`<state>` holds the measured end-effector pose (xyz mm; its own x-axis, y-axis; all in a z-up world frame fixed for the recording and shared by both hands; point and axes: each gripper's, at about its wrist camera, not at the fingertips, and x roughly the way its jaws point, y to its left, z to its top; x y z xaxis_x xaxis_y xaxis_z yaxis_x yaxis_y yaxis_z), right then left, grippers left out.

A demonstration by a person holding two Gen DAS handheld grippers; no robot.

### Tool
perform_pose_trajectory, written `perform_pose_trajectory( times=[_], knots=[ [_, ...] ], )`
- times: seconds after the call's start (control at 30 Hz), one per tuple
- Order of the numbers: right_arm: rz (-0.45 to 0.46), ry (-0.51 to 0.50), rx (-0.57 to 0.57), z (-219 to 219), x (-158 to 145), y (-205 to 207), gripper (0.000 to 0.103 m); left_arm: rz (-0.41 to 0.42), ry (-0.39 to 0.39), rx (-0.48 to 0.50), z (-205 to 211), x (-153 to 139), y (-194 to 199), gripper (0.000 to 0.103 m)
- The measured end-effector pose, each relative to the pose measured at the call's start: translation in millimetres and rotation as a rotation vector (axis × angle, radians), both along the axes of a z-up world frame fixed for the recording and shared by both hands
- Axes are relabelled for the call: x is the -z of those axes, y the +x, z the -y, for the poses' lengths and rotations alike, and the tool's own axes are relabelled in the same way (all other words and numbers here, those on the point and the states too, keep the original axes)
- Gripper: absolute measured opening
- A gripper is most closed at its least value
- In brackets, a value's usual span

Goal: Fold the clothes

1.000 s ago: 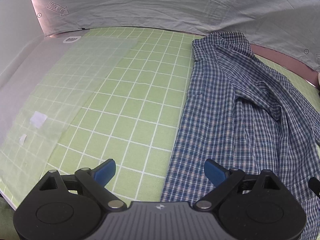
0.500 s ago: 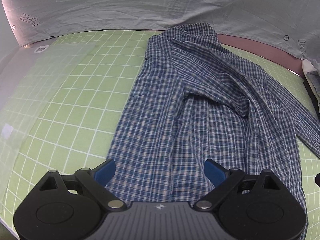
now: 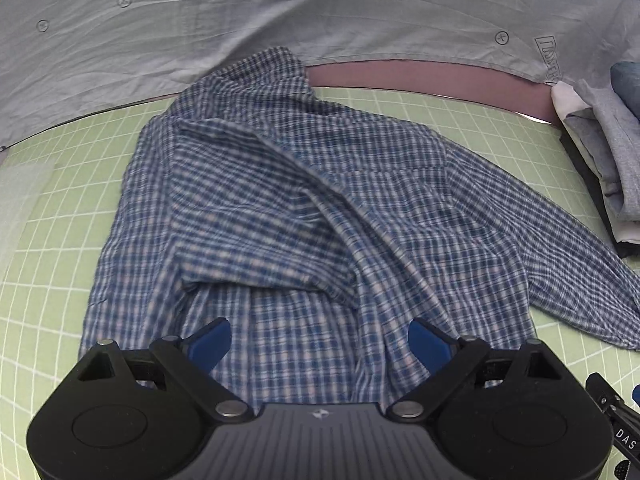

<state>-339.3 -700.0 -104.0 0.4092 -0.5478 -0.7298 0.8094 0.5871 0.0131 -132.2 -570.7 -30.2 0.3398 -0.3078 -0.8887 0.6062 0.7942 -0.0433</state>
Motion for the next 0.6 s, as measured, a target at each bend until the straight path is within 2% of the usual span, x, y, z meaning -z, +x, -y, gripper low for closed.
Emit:
perform_pose_trajectory(
  times=[0.13,0.23,0.33,0.4,0.6],
  knots=[
    [-0.032,0.008,0.041,20.8,8.9,5.3,0.103,-0.012,0.004,0.008,32.1,9.1,6.9,0.092],
    [-0.055,0.006,0.051,27.7,12.8,8.1,0.103,-0.015,0.02,-0.009,44.0,17.0,12.1,0.077],
    [-0.074,0.003,0.055,30.4,15.4,9.8,0.103,-0.042,0.015,-0.013,45.0,24.9,17.5,0.051],
    [-0.079,0.003,0.052,29.4,15.8,10.8,0.103,-0.088,-0.014,-0.019,39.3,28.7,22.2,0.012],
    [-0.078,-0.013,0.025,19.0,10.3,12.0,0.103,-0.143,-0.144,-0.017,-0.4,11.7,30.2,0.009]
  ],
)
